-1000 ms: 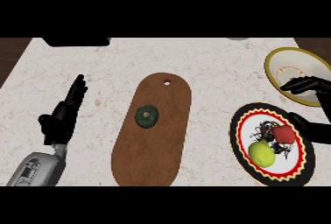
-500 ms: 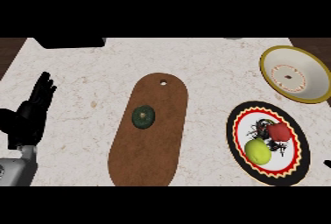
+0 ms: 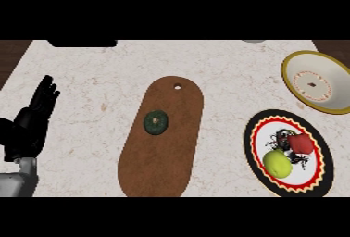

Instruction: Pick the bell pepper from the plate and place it in the bowl

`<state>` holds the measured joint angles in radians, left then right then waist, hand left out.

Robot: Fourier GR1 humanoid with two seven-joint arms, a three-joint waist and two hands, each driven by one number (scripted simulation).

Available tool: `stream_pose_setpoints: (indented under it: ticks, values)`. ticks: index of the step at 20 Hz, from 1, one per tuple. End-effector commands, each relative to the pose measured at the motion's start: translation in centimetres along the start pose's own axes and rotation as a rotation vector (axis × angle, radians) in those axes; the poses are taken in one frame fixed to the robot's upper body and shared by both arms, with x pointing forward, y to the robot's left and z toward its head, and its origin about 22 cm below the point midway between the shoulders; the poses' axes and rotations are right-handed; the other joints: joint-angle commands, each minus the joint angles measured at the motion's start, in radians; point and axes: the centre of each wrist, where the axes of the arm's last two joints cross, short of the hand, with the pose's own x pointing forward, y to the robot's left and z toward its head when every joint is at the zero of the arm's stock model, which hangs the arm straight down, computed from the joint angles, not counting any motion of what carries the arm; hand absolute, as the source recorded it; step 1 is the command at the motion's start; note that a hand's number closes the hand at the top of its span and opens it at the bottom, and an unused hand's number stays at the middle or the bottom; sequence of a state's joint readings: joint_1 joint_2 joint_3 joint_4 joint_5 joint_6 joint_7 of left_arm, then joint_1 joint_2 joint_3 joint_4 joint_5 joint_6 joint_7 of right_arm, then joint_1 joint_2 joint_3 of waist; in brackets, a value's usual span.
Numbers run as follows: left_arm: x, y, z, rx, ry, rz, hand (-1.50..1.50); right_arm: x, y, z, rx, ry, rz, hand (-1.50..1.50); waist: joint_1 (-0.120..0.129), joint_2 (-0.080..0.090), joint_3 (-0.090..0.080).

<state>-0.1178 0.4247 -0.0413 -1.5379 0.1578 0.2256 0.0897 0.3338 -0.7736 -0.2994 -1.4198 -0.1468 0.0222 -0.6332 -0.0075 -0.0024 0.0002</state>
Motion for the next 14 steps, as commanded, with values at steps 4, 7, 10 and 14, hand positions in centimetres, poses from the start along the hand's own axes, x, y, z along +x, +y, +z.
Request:
stream_pose_setpoints:
  ticks: [4, 7, 10, 14]
  values:
    - [-0.8, 0.4, 0.5, -0.006, -0.015, 0.009, 0.00, 5.3, -2.4, -5.8, 0.040, 0.006, 0.057, -1.50, 0.007, 0.002, -0.001]
    - [-0.5, 0.6, -0.3, 0.000, 0.013, 0.011, 0.00, 5.9, -3.6, -6.7, 0.219, 0.069, 0.177, -1.50, 0.010, 0.004, -0.002]
    - [1.6, -0.2, -1.2, -0.027, -0.007, -0.021, 0.00, 6.9, -3.8, -9.2, 0.328, 0.114, 0.271, -1.50, 0.027, 0.007, 0.000]
    - [0.6, -0.8, -0.1, -0.028, -0.026, -0.017, 0.00, 8.1, -0.6, -11.7, 0.428, 0.182, 0.331, -1.50, 0.046, 0.009, -0.001]
